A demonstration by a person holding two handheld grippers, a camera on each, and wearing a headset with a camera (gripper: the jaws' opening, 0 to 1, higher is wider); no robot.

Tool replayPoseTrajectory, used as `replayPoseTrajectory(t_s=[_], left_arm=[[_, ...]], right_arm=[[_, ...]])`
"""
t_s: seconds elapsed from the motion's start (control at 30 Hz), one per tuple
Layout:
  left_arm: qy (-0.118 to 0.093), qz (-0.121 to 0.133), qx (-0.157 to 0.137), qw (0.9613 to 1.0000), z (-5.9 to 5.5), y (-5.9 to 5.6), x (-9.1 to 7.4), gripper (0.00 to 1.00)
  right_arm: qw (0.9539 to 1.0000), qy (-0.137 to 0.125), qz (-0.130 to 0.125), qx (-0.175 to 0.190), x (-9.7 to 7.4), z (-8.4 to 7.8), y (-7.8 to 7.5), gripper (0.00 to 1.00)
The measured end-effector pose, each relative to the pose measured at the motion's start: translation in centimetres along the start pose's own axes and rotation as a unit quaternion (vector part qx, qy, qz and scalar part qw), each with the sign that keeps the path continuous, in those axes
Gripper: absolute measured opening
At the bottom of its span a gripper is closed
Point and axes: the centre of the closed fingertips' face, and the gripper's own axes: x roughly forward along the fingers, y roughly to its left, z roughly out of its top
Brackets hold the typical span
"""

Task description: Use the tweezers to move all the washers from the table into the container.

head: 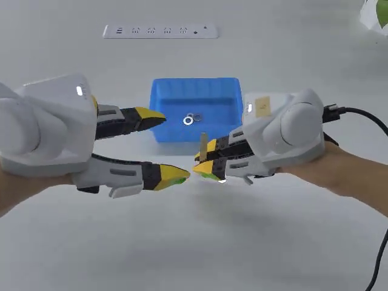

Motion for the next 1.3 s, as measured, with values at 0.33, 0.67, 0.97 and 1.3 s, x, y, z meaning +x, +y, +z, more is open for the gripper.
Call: replayPoseTrajectory(t_s=[0.33, 0.67, 0.97, 1.3], left_arm=[[-0.014, 0.013, -0.047, 0.9987, -1.1, -1.2, -1.4, 0.79], [-0.063, 0.059, -0.117, 0.9894, -1.0, -0.5, -2.7, 0.94], [-0.056, 0.066, -0.137, 0.9867, -2.4, -0.9, -3.3, 0.99], [-0.087, 0.073, -0.151, 0.9821, -1.9, -0.5, -3.6, 0.99]], right_arm=[[1.0000, 0.000, 0.000, -0.006, -1.1, 1.9, 0.1, 0.09], [0.9995, 0.005, 0.012, -0.028, -2.0, 3.6, 0.8, 0.09], [0.9990, -0.001, 0.011, -0.044, -3.0, 4.9, -0.1, 0.09], [0.9980, -0.021, -0.016, -0.058, -4.5, 7.4, -4.0, 0.09]])
